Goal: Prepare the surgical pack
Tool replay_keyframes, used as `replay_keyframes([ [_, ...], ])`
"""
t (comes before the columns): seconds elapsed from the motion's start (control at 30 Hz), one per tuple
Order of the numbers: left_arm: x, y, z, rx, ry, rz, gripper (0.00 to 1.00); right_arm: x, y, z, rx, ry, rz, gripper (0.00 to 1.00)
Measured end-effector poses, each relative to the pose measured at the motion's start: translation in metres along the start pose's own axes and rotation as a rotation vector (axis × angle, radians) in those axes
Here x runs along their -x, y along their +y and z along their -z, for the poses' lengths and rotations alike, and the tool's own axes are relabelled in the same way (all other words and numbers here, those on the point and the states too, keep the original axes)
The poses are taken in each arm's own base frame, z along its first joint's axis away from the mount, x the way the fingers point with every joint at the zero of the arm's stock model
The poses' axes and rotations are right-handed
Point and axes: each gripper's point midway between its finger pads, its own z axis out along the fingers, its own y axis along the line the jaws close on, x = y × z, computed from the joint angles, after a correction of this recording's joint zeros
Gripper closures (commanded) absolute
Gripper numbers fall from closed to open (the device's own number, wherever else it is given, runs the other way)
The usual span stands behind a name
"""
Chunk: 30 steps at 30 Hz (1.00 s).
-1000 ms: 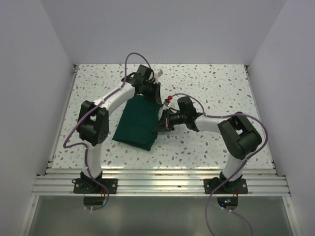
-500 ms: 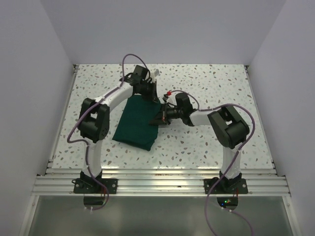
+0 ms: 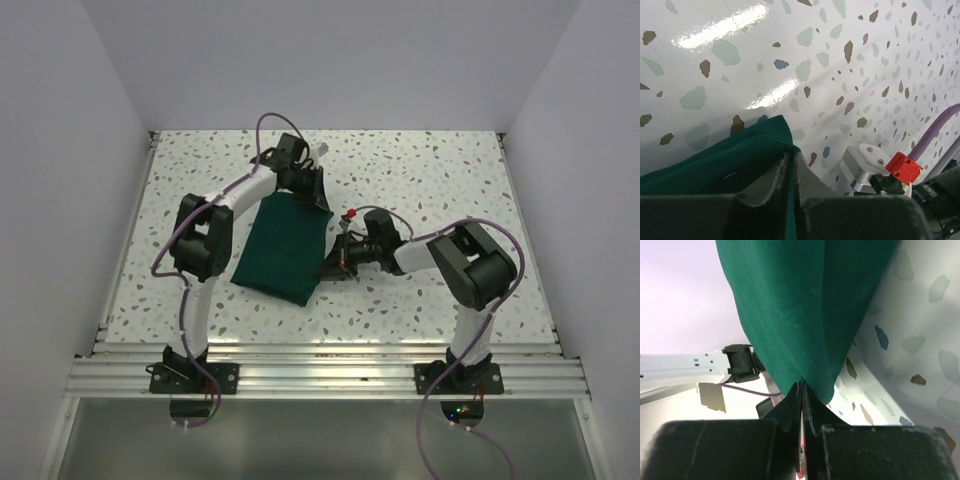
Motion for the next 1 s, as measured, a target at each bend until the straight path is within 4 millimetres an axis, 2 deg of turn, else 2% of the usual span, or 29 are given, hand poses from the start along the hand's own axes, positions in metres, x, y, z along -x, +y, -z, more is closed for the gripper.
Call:
replay_keyframes([
  [0.1,0.005,-0.002,0.005,0.015,-0.014,-0.006,0.78,-0.004,0.004,0.005,-0.014,0.007,0.015,1.0],
  [0.2,0.005,-0.004,0.022,0.049,-0.033,-0.01,0.74,-0.005,0.013,0.011,-0.029,0.016,0.044,1.0],
  [0.27,0.001,-0.008,0.045,0.084,-0.056,-0.013,0.74,-0.003,0.024,0.015,-0.04,0.02,0.082,1.0],
  [0.37,-0.008,-0.02,0.092,0.124,-0.108,-0.026,0.75,0.003,0.039,0.021,-0.072,0.021,0.15,1.0],
  [0.47,-0.032,-0.031,0.147,0.169,-0.177,-0.023,0.82,0.004,0.044,0.031,-0.147,0.017,0.221,1.0],
  [0.53,-0.06,-0.03,0.176,0.207,-0.208,0.01,0.9,0.003,0.042,0.038,-0.215,0.017,0.268,1.0],
  [0.6,-0.096,-0.019,0.193,0.252,-0.216,0.06,0.96,-0.003,0.038,0.045,-0.281,0.03,0.312,1.0],
  [0.7,-0.154,0.005,0.198,0.327,-0.174,0.154,0.98,-0.022,0.03,0.052,-0.358,0.078,0.358,1.0],
  [0.77,-0.192,0.022,0.192,0.377,-0.111,0.226,1.0,-0.036,0.025,0.052,-0.395,0.12,0.379,1.0],
  [0.83,-0.221,0.038,0.182,0.419,-0.035,0.283,1.0,-0.053,0.021,0.047,-0.423,0.168,0.403,1.0],
  [0.9,-0.242,0.049,0.172,0.458,0.038,0.327,1.0,-0.07,0.02,0.04,-0.443,0.211,0.437,1.0],
  [1.0,-0.253,0.062,0.163,0.509,0.091,0.351,1.0,-0.095,0.022,0.027,-0.453,0.264,0.492,1.0],
])
